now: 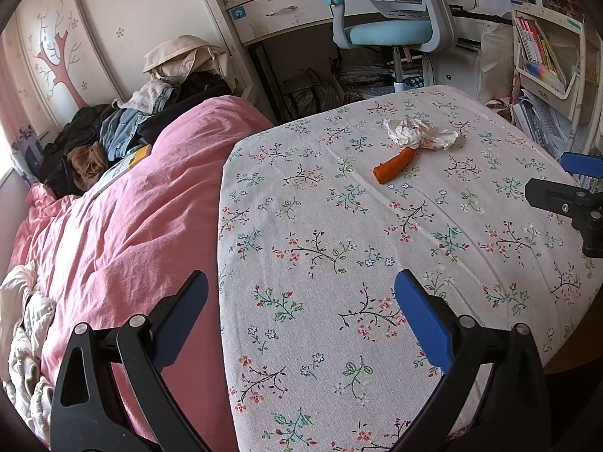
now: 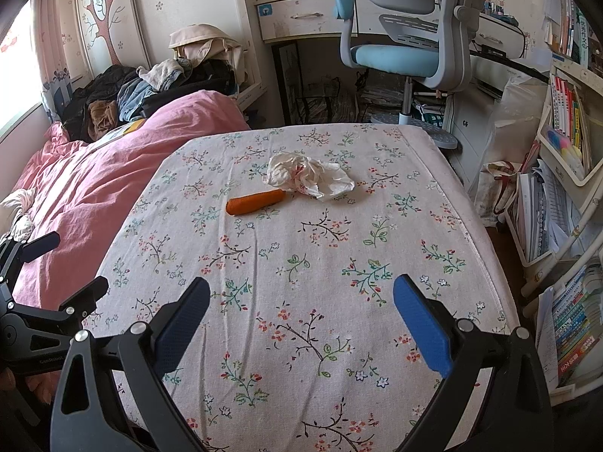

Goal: Collect trash

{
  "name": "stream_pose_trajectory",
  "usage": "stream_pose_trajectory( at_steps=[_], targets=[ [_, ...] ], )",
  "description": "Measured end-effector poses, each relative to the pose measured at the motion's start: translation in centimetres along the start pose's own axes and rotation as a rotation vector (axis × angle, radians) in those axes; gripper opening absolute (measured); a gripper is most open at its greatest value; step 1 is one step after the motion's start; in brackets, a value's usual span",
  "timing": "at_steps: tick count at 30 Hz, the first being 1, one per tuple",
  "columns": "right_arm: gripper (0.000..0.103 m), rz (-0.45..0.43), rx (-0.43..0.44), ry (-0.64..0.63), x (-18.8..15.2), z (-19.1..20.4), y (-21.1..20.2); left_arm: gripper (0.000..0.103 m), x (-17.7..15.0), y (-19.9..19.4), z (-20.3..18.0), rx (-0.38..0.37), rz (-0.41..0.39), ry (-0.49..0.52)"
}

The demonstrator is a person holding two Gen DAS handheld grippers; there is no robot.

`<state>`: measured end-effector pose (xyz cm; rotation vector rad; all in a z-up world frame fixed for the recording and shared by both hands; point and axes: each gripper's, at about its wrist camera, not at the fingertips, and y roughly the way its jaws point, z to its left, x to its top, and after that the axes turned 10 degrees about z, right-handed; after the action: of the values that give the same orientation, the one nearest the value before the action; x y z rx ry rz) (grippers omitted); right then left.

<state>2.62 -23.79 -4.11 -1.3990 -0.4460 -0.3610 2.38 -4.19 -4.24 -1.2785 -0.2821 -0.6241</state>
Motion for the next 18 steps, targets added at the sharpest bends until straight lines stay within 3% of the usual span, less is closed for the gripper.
stream_pose_trajectory(
  at_steps=[18],
  targets=[
    [0.094, 0.005, -0.002, -0.006, -0.14, 0.27, 0.1, 0.096, 0.03, 0.02, -0.04, 0.0, 0.001, -0.001]
  ],
)
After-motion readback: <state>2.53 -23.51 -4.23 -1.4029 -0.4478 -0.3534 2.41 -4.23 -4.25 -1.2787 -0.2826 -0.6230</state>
